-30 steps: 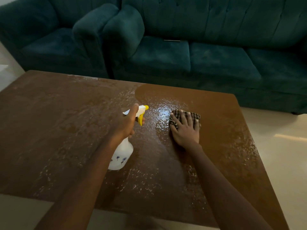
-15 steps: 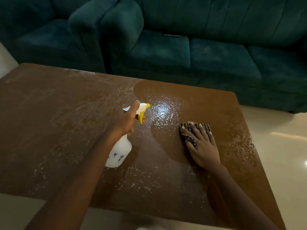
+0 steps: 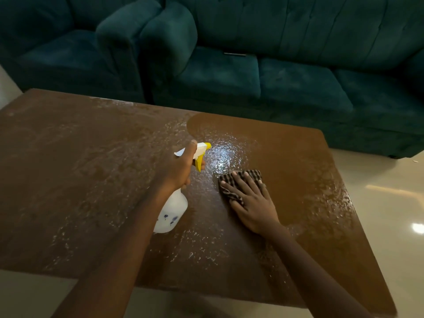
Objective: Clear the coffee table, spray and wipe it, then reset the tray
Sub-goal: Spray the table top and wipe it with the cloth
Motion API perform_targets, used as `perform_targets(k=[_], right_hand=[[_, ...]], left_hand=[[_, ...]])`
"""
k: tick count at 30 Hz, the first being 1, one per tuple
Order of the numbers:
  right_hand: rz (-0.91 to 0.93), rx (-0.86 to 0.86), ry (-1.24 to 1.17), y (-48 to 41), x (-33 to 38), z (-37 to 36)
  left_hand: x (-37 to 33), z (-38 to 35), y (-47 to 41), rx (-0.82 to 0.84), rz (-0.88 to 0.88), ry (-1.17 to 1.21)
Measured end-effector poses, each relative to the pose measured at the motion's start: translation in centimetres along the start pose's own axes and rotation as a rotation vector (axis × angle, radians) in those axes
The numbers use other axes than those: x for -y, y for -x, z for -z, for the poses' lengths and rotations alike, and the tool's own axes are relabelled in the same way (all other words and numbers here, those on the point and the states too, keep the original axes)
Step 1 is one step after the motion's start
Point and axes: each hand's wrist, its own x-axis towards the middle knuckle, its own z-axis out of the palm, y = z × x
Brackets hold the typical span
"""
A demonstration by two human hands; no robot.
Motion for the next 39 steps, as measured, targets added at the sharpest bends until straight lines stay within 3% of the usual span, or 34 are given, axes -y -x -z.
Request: perform_targets(k=[10,20,26,30,39], right_hand=[[-0.412,-0.076,-0.054,0.5,-4.1,0.9],[-0.463,-0.088,-0.073,3.4,-4.7,0.1],[-0.535,-0.047,-0.115,7.8,-6.9,0.1],[-0.471,-0.019,-0.154,9.3,-7.4,0.2],[-0.439,0.012,-0.198,9.4,-8.0,0.8]], left_hand=[[-0.2,-0.7,-0.8,0.08,-0.071,-0.073],[-0.4,-1.7,-1.9,0.209,-0.027,-0.093],[-1.1,-1.3,-0.2,0.137,-0.039,-0.108],[-1.9,-1.4,3.1,0.078,-0.026,-0.162],[-0.5,-5.4,10.7,0.23,0.0,-0.24]])
